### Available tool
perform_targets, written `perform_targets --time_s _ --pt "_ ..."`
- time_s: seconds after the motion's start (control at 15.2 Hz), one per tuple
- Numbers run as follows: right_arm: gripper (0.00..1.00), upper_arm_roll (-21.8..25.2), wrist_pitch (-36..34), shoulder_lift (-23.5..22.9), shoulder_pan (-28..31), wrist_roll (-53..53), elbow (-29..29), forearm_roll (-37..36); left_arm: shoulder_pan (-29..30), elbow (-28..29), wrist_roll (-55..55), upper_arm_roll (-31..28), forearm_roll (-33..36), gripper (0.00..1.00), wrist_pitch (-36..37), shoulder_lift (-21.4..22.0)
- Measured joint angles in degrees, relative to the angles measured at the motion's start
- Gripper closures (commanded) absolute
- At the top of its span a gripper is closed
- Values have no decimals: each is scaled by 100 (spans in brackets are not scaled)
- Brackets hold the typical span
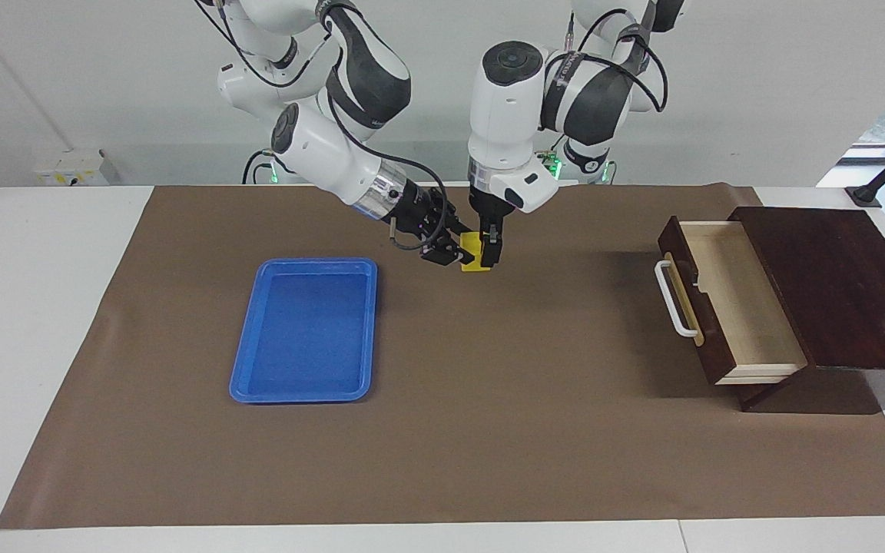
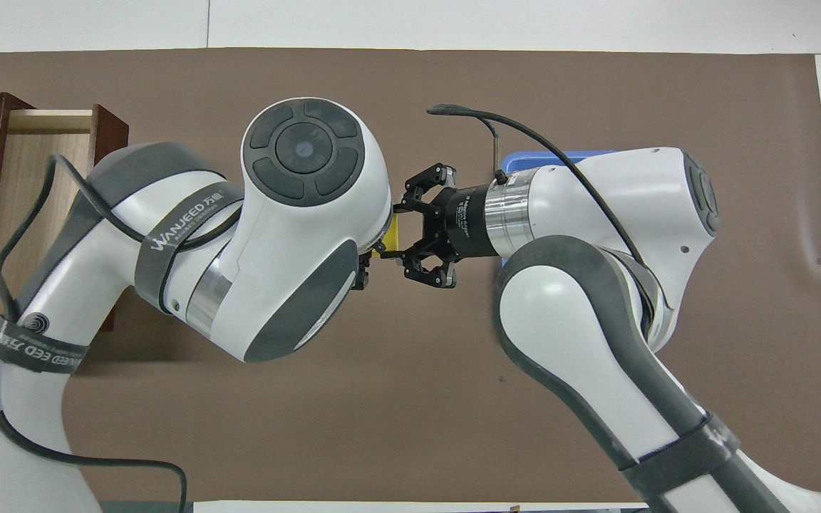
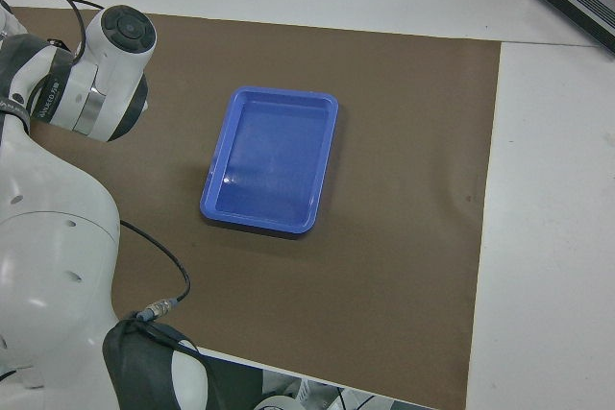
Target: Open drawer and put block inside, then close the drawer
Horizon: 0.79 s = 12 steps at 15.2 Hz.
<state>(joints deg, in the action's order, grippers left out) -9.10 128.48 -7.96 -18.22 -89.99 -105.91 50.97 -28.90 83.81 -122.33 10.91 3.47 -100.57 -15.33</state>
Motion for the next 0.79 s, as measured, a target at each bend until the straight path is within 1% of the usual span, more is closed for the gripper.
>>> perform_targets --time_s 0.33,0.39,0.46,0.79 --pt "100 10 20 0 -3 0 15 0 -1 -34 -15 -7 -1 100 -18 -14" --pt "53 11 22 0 -3 0 19 0 -1 -40 -15 -9 -1 100 -18 -14" --pt "1 12 24 0 -3 -16 23 0 -1 -48 -12 -10 0 100 -18 -17" --pt "0 14 27 -1 -3 -401 36 0 0 -287 -9 -54 8 100 -19 -124"
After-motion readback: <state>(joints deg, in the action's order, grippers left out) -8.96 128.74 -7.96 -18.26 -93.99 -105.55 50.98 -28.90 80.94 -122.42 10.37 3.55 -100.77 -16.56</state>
